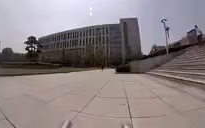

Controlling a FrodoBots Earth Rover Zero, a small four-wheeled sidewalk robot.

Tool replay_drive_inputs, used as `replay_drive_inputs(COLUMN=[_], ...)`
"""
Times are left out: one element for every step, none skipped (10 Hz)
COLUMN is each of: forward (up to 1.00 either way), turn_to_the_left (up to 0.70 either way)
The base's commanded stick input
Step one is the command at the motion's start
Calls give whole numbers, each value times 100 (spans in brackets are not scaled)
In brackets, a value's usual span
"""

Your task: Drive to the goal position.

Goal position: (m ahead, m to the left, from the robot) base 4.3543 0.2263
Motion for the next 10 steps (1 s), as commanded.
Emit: replay_drive_inputs(forward=[100, 100, 100, 100, 100, 100, 100, 100, 100, 100], turn_to_the_left=[-1, -1, -12, -28, -34, -4, -18, -38, -29, -4])
